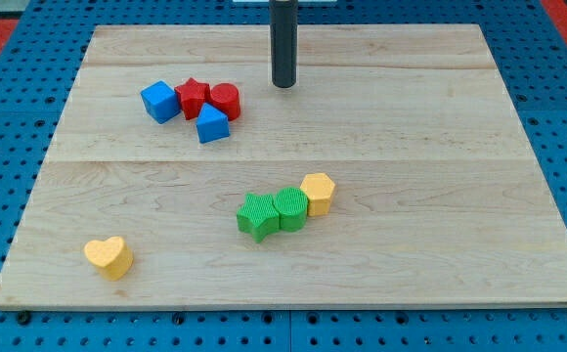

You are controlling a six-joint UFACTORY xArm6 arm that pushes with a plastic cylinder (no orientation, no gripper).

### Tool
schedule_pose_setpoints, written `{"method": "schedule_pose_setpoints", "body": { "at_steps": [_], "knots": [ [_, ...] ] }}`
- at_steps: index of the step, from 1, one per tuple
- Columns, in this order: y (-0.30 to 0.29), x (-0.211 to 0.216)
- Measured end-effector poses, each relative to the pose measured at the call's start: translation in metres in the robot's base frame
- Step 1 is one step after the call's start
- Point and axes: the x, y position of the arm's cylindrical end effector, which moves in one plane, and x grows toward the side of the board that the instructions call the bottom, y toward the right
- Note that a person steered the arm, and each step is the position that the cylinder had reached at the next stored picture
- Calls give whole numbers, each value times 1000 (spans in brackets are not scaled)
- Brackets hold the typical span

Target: Push the blue cube along with red star slightly up

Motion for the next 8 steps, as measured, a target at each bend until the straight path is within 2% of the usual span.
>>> {"method": "schedule_pose_setpoints", "body": {
  "at_steps": [1,2,3,4,5,8],
  "knots": [
    [25,19],
    [17,49],
    [5,51],
    [-17,81],
    [-82,84],
    [-112,40]
  ]
}}
